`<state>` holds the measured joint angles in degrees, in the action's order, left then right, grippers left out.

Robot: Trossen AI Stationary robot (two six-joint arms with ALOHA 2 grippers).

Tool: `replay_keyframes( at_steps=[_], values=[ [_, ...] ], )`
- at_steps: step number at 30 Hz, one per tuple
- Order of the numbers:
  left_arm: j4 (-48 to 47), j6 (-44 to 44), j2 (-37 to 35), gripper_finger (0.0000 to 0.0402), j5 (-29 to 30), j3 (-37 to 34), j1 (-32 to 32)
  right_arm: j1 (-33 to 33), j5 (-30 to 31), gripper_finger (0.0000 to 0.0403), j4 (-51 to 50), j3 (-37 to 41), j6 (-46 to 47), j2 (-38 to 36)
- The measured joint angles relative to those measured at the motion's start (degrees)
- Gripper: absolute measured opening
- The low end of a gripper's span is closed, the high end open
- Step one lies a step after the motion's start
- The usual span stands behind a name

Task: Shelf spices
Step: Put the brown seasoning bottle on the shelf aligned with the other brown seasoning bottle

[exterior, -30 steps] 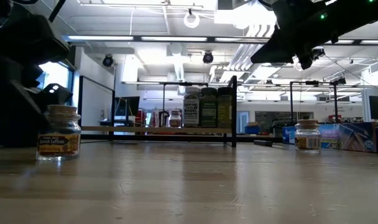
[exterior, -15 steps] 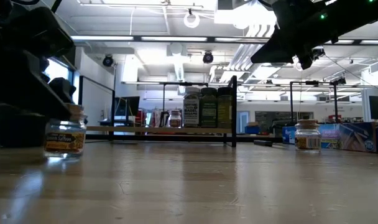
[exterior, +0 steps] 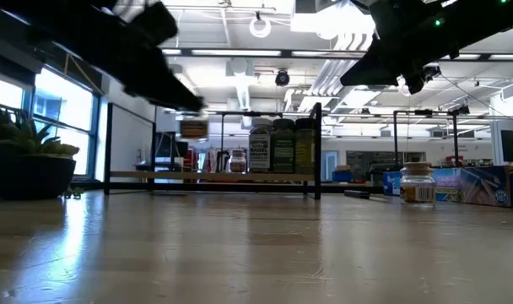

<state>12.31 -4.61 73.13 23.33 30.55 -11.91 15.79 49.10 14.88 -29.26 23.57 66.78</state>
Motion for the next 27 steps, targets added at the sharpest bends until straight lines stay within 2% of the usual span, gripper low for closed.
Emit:
replay_keyframes(
  at_steps=[3,6,10,16,23,27],
  values=[
    [3.44,6.57,0.0,0.0166,-8.72,0.0,12.19,-0.02,0.0,0.0,-0.01,0.01,0.1,0.0],
    [8.84,7.72,2.34,0.0166,-18.62,0.02,23.82,-0.02,0.0,0.0,-0.01,0.01,0.11,0.0],
    [11.13,9.39,7.58,0.0166,-25.81,2.8,33.37,-0.02,0.0,0.0,-0.02,0.01,-0.04,0.0],
    [8.94,15.62,17.13,0.0166,-31.19,11.44,40.13,-0.02,0.0,0.0,-0.01,0.0,-0.04,0.0],
    [3.49,18.82,25.92,0.0168,-31.22,19.69,43.78,-0.02,-0.08,0.0,-0.13,0.0,-0.04,0.0],
    [2.93,20.04,27.12,0.0196,-30.08,20.72,44.23,-0.02,-0.11,0.0,-0.49,0.01,-0.02,0.0]
  ],
)
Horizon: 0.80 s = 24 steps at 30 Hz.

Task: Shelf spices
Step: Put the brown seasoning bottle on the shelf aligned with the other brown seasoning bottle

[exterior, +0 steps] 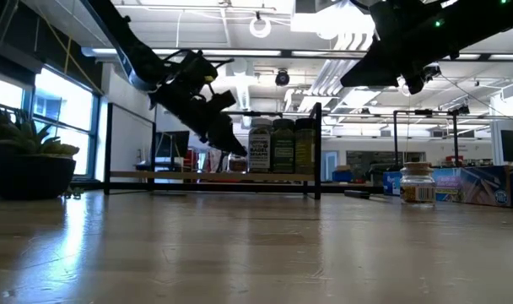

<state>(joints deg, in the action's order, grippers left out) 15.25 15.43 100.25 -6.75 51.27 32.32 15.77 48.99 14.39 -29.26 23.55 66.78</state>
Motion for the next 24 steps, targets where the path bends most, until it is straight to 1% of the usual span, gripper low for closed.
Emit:
replay_keyframes(
  at_steps=[4,8,19,24],
  values=[
    [-0.55,0.27,0.08,0.0207,2.16,-0.07,0.0,0.0,-0.02,0.0,-0.04,0.0,-0.03,0.0],
    [-0.53,0.65,0.1,0.021,2.77,-0.07,0.0,0.0,-0.07,0.0,-0.04,-0.02,-0.46,0.0],
    [1.7,6.14,-0.03,0.0213,3.89,-0.13,-0.02,0.0,-0.11,0.0,-0.04,0.0,-0.45,0.0],
    [2.25,6.3,-0.03,0.0213,4.93,-0.13,-0.07,0.0,-0.13,0.0,-0.02,0.0,-0.1,0.0]
  ],
)
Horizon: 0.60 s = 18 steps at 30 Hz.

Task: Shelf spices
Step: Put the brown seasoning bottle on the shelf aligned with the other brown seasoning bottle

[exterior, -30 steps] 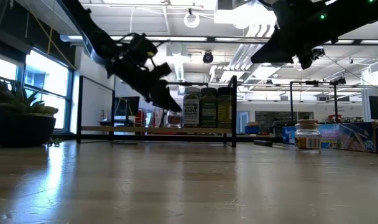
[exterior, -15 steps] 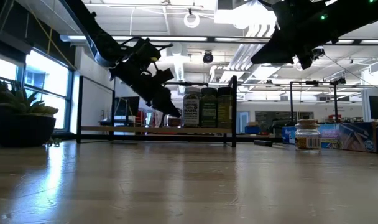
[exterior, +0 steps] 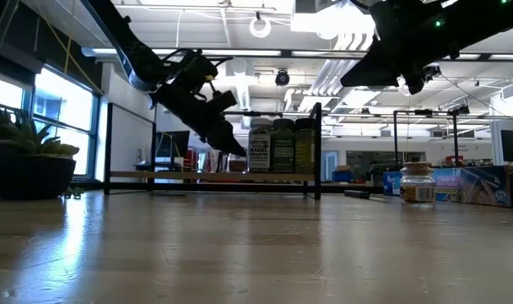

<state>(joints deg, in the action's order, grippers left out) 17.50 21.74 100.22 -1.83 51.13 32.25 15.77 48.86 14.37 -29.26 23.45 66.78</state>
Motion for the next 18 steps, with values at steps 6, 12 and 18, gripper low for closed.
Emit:
replay_keyframes(
  at_steps=[6,12,18],
  values=[
    [-0.02,0.92,0.0,0.0214,0.01,0.0,-0.02,0.0,0.0,0.0,0.0,-0.02,0.07,0.0],
    [-0.03,2.24,-1.4,0.0226,0.33,-0.02,-0.02,0.0,0.0,0.0,0.0,0.0,0.07,0.0],
    [-1.87,2.56,-8.6,0.0234,1.27,-0.02,-0.97,0.02,0.0,0.0,0.02,0.0,0.1,0.0]
  ],
)
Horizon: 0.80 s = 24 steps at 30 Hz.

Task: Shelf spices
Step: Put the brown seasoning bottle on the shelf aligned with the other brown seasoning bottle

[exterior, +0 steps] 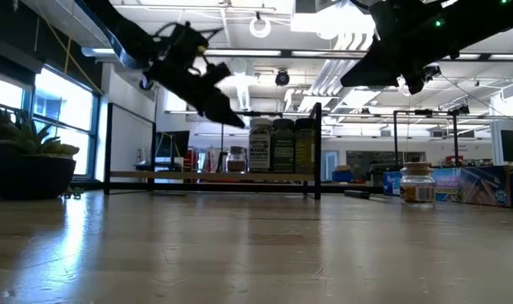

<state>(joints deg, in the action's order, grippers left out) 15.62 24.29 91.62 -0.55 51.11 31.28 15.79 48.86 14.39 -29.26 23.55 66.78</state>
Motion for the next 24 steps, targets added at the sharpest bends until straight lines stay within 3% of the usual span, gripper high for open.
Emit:
replay_keyframes(
  at_steps=[5,10,17,24],
  values=[
    [-10.22,-2.34,-5.2,0.022,-2.12,0.04,-2.29,-0.01,0.0,0.0,0.02,0.0,0.0,0.0],
    [-17.99,-3.21,-3.39,0.0166,-4.84,-0.07,-4.55,-0.04,0.2,0.0,0.02,0.0,0.0,0.0],
    [-13.2,-3.15,3.77,0.0087,1.19,-0.07,-4.96,-0.04,0.24,0.0,0.04,0.0,0.98,0.0],
    [-8.4,-4.03,6.44,0.0047,2.67,-0.07,-2.88,-0.02,-0.64,0.0,0.04,0.0,1.03,0.0]
  ],
)
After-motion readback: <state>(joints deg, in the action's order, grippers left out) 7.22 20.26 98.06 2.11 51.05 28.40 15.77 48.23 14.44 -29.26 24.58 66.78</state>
